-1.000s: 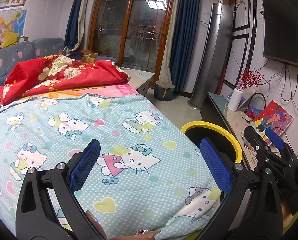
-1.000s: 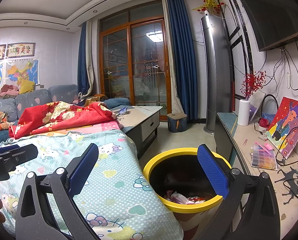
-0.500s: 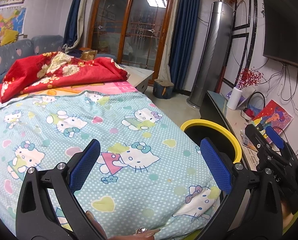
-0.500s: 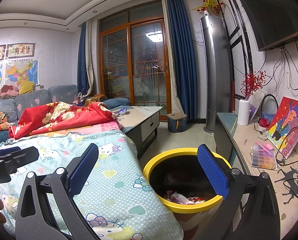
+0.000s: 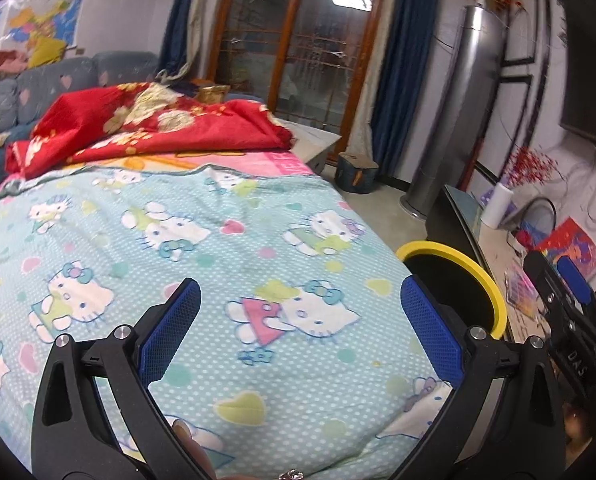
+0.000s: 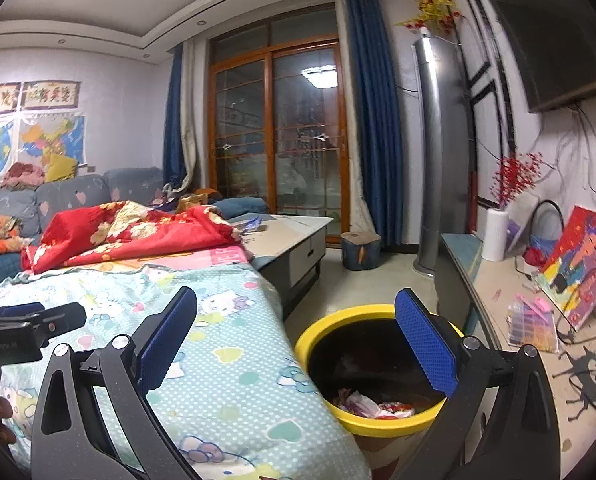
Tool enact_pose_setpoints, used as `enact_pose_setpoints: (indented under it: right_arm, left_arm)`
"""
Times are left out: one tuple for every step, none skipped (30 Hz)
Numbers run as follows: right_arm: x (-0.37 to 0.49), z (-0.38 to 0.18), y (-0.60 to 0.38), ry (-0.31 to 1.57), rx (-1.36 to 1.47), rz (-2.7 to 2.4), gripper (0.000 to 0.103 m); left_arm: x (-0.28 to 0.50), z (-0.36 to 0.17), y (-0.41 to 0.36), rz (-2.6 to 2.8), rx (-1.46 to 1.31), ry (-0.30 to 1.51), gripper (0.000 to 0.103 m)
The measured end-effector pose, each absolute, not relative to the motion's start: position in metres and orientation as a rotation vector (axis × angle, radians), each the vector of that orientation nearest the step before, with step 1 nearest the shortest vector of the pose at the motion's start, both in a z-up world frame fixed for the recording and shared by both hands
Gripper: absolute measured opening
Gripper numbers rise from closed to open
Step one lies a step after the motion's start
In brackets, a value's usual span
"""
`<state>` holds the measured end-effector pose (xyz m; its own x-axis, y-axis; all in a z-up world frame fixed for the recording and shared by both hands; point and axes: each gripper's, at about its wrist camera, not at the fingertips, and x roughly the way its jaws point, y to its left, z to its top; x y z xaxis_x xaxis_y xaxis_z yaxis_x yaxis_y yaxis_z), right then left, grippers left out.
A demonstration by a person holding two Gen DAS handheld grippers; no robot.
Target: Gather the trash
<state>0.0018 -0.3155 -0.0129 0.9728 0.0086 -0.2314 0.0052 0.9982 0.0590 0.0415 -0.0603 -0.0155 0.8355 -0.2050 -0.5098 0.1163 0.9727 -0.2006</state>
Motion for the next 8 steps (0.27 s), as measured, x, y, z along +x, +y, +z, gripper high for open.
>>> enact_pose_setpoints:
  right_arm:
    - [0.008,-0.010,-0.307,0.244,0.053,0.031,0.096]
    - [0.011,-0.008,-0.302,0.248,0.051,0.050,0.096]
    - [0.017,-0.005,-0.293,0.256,0.048,0.077,0.096]
    - [0.027,-0.001,-0.279,0.281,0.042,0.125,0.096]
    - [0.036,0.002,-0.266,0.303,0.039,0.168,0.096]
    - [0.046,0.004,-0.252,0.333,0.030,0.214,0.096]
    - [0.061,0.006,-0.230,0.384,0.013,0.275,0.096]
    - [0.071,0.007,-0.213,0.415,0.004,0.315,0.096]
  left_arm:
    - [0.044,-0.013,-0.050,-0.152,-0.179,0.563,0.092]
    - [0.047,-0.011,-0.041,-0.123,-0.186,0.566,0.092]
    - [0.051,-0.009,-0.029,-0.088,-0.200,0.573,0.092]
    - [0.056,-0.008,-0.009,-0.049,-0.226,0.589,0.092]
    - [0.058,-0.006,0.007,-0.009,-0.240,0.596,0.092]
    - [0.062,-0.006,0.030,0.060,-0.254,0.608,0.092]
    - [0.066,-0.005,0.056,0.128,-0.271,0.621,0.092]
    - [0.067,-0.006,0.079,0.179,-0.287,0.623,0.092]
